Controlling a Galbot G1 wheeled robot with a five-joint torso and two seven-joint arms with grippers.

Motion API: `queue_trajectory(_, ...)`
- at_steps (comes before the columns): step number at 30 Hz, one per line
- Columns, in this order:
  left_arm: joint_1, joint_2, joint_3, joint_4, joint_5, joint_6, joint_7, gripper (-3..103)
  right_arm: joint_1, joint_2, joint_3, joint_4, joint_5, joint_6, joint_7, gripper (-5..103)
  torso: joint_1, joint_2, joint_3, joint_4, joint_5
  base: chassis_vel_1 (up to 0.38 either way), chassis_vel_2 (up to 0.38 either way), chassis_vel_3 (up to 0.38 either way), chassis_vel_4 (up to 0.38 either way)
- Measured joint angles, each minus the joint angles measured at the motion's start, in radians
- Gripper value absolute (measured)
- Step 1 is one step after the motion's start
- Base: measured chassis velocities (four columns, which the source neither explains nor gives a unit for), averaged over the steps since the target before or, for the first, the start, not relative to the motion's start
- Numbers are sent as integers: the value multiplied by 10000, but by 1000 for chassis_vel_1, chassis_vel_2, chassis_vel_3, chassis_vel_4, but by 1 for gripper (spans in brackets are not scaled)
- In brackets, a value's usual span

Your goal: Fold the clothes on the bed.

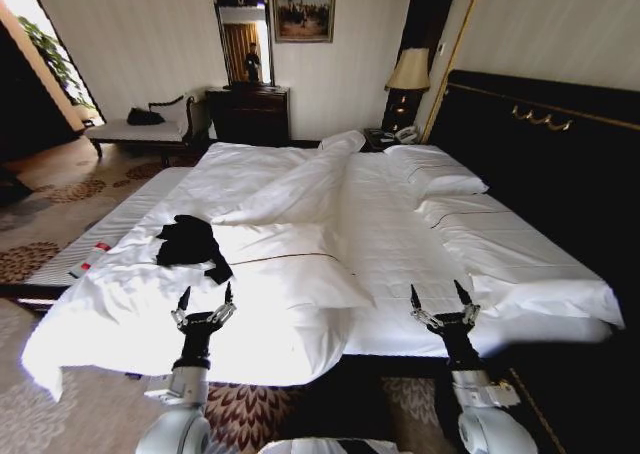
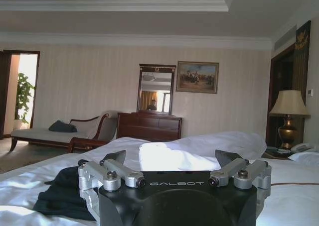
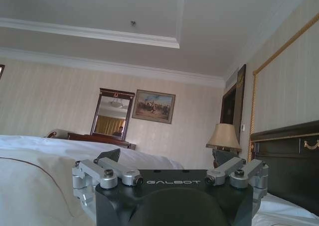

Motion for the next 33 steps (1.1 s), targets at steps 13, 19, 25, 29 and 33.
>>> queue_trajectory(13, 27, 34, -33, -24, -8, -1, 0, 100, 72, -3, -65, -94, 0, 63, 25, 100, 0, 0, 0, 1, 0, 91, 119, -96, -121)
queue_trajectory(19, 20, 47, -43, 6, -8, -5, 1, 100, 162, -23, -186, -175, 89, 116, 112, 100, 1, 0, 1, 1, -2, 77, 94, -69, -77)
queue_trajectory(25, -75, 104, -50, 119, -45, -11, 4, 100, 695, -480, -331, -554, 627, -142, 153, 100, -1, 0, 1, 1, 4, 9, 6, -6, -6)
queue_trajectory(29, -197, 198, -7, 258, -90, -11, 5, 100, 950, -1033, -568, -637, 2627, -759, 231, 100, 0, 0, 1, -1, 2, 0, 0, 0, 0)
queue_trajectory(33, -346, 330, 42, 405, -179, 9, 5, 100, 1321, -1720, -697, -370, 5390, -1881, 407, 100, 0, 0, 1, -1, -1, 0, 0, 0, 0)
